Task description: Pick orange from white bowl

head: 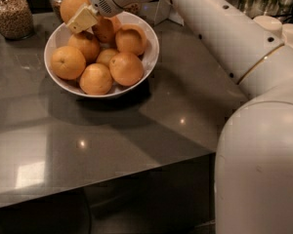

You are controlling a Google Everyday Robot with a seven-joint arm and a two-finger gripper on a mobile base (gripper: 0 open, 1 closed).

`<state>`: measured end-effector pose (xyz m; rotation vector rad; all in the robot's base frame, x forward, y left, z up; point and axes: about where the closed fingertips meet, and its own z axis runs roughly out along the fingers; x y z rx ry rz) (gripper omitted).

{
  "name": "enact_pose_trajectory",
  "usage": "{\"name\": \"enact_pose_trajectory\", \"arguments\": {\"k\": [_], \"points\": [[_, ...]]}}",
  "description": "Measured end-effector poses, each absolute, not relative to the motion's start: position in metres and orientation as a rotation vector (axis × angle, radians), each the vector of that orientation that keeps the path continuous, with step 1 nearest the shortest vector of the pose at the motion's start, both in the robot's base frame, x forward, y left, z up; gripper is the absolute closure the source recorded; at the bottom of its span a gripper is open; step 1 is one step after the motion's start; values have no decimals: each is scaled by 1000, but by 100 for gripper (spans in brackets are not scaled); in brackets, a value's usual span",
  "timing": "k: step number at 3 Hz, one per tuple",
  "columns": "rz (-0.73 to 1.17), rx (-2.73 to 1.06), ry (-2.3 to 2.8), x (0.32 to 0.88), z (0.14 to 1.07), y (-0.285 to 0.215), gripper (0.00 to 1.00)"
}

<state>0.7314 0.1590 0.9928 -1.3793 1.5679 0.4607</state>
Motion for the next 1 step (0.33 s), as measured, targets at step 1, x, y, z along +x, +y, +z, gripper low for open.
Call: {"name": "enact_pose_trajectory", "arguments": {"k": [1], "points": [[467,-1385,1542,712,1007,143,100]]}}
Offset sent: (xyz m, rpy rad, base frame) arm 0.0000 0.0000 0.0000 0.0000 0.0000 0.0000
